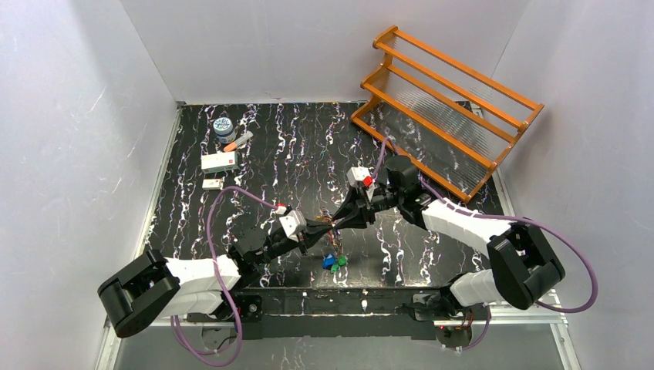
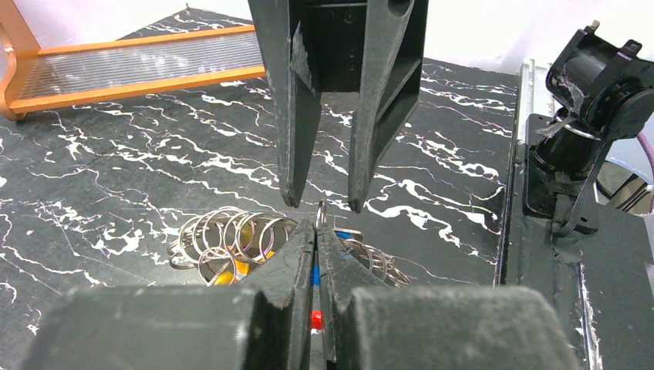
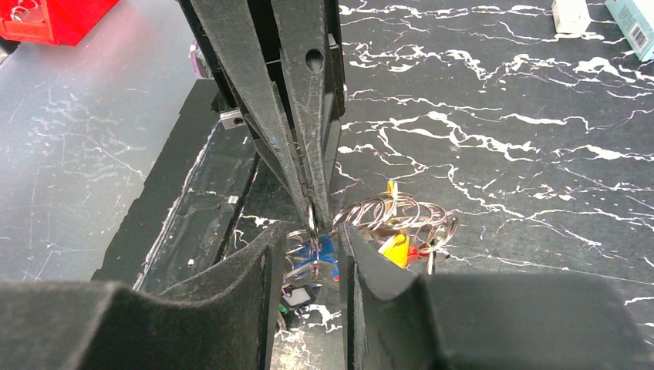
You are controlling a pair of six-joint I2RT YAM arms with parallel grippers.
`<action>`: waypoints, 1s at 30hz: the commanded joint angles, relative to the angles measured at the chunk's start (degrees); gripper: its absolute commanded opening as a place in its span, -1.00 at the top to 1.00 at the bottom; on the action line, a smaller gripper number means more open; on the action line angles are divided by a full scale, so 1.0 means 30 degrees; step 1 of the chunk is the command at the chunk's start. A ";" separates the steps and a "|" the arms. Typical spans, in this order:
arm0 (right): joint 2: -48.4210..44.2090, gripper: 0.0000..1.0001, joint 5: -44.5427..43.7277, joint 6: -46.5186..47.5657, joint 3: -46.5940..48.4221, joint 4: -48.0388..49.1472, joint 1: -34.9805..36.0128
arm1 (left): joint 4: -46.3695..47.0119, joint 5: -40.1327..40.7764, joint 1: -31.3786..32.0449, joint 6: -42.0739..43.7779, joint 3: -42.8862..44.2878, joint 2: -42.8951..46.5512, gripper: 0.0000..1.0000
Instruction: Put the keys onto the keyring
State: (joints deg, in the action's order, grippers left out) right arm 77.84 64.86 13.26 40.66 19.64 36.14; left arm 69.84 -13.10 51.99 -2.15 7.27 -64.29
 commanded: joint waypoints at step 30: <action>0.0586 0.97 -0.5828 0.6558 0.4751 -1.1750 0.1850 | -0.1471 0.1803 0.0088 0.1953 -0.0025 0.2572 -0.15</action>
State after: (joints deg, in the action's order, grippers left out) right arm 80.18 54.00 27.03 49.76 -5.76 38.96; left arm 69.63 -8.36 51.99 -0.89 7.01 -58.78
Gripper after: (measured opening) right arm 0.032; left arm 0.574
